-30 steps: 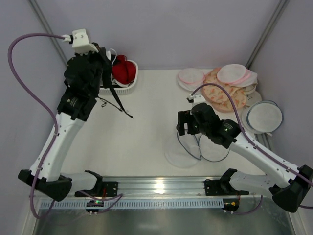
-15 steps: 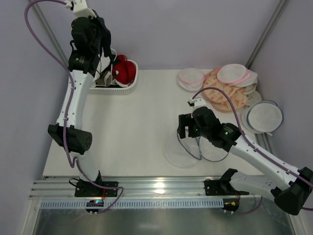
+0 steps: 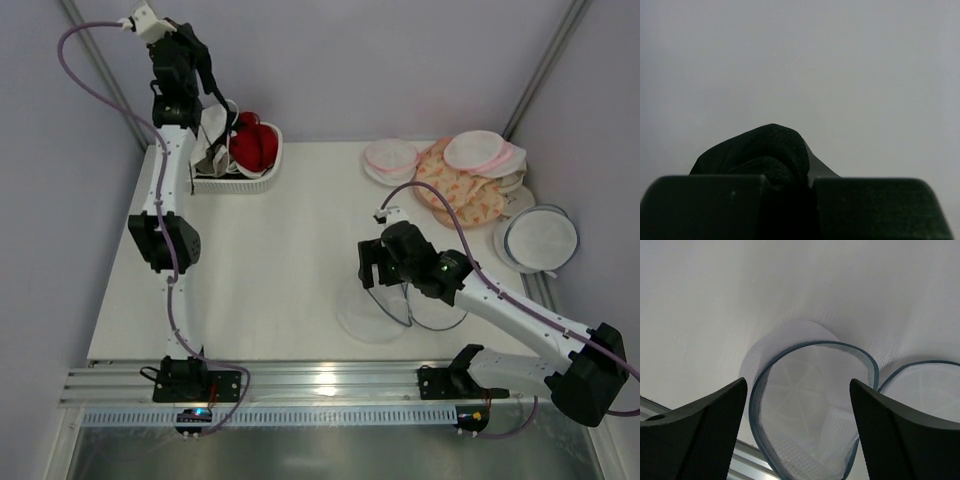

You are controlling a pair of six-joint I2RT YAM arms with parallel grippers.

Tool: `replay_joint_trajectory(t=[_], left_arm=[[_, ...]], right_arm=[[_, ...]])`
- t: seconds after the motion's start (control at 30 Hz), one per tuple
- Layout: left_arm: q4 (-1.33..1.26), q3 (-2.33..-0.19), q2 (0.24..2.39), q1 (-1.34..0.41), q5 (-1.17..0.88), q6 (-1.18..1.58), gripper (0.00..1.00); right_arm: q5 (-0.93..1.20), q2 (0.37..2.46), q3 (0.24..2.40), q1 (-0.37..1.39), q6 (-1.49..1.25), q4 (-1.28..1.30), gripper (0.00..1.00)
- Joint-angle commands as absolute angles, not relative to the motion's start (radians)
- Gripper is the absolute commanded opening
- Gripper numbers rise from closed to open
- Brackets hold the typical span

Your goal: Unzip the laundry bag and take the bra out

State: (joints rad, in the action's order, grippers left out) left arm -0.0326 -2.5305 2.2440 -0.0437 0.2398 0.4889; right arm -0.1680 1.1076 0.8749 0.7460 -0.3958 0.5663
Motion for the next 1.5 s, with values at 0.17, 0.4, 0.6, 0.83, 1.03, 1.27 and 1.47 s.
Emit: replay_joint_trajectory(t=[0.17, 0.4, 0.6, 0.83, 1.03, 1.27, 1.47], left_arm=[[-0.129, -2.614, 2.454, -0.022, 0.319, 0.652, 0.04], [-0.114, -2.589, 2.485, -0.012, 0.259, 0.660, 0.35], [-0.006, -2.580, 2.429, -0.012, 0.265, 0.604, 0.99], [0.230, -2.456, 2.274, -0.021, 0.272, 0.693, 1.00], [0.545, -2.336, 2.083, -0.041, 0.290, 0.735, 0.99], [0.637, -2.129, 1.976, -0.035, 0.285, 0.683, 1.00], [0.611, -2.021, 1.907, -0.040, 0.118, 0.675, 0.99]], right_arm=[[-0.158, 1.112, 0.830, 0.735, -0.414, 0.511, 0.86], [-0.127, 1.138, 0.790, 0.733, -0.440, 0.468, 0.86], [-0.095, 1.161, 0.790, 0.733, -0.442, 0.437, 0.86], [-0.090, 1.152, 0.790, 0.732, -0.437, 0.425, 0.86], [-0.112, 1.114, 0.804, 0.729, -0.442, 0.449, 0.86], [-0.123, 1.031, 0.785, 0.723, -0.465, 0.476, 0.86], [-0.169, 0.963, 0.758, 0.723, -0.495, 0.495, 0.86]])
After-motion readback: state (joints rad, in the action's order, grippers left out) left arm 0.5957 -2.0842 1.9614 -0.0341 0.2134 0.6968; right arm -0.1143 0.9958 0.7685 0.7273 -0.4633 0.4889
